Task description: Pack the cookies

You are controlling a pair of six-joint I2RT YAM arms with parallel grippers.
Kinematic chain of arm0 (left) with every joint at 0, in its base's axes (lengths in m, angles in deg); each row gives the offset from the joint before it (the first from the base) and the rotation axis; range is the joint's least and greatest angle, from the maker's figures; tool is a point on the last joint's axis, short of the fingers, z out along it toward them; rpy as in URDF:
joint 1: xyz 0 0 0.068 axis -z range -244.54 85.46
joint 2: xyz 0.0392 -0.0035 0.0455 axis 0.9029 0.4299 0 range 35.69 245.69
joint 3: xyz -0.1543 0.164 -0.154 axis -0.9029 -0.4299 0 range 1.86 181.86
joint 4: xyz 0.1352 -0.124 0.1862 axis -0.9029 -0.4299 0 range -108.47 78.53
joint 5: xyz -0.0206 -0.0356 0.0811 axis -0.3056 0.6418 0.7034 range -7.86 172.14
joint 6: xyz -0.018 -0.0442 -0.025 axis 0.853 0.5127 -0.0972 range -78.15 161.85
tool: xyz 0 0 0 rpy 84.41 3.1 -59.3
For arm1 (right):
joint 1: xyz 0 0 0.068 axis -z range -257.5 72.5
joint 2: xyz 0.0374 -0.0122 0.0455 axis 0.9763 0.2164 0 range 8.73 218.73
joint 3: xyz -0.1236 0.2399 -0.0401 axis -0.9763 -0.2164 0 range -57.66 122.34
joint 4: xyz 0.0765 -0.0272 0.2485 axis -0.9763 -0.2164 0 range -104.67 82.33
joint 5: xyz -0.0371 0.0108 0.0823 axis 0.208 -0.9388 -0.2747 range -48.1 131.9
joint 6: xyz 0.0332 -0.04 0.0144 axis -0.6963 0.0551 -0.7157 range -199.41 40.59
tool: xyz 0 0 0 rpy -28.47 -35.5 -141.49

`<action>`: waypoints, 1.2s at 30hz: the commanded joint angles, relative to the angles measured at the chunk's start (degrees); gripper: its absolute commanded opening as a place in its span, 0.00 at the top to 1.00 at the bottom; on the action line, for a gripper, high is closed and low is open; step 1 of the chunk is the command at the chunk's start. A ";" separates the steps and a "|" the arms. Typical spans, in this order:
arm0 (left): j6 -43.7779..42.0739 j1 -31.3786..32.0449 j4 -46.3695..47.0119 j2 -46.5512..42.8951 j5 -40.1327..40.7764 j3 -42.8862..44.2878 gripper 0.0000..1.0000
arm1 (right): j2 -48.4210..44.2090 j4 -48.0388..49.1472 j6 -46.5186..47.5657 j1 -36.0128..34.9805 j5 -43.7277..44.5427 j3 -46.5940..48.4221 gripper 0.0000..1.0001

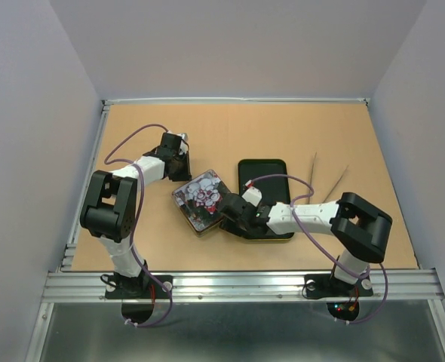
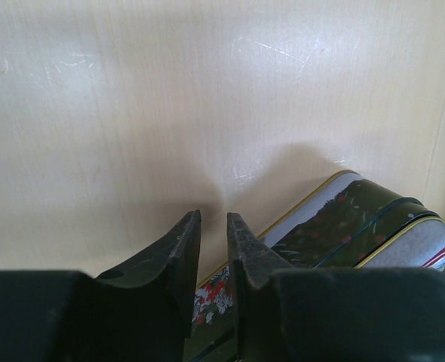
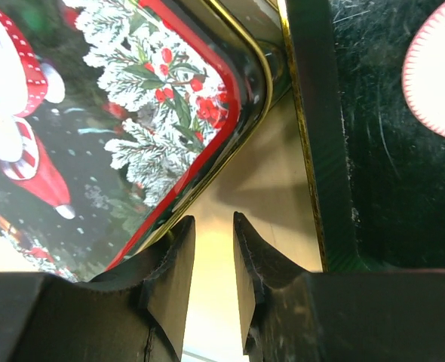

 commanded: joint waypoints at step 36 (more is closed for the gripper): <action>-1.97 -1.48 12.27 -26.34 0.30 -6.99 0.83 | 3.29 2.21 4.04 2.58 -0.40 10.62 0.68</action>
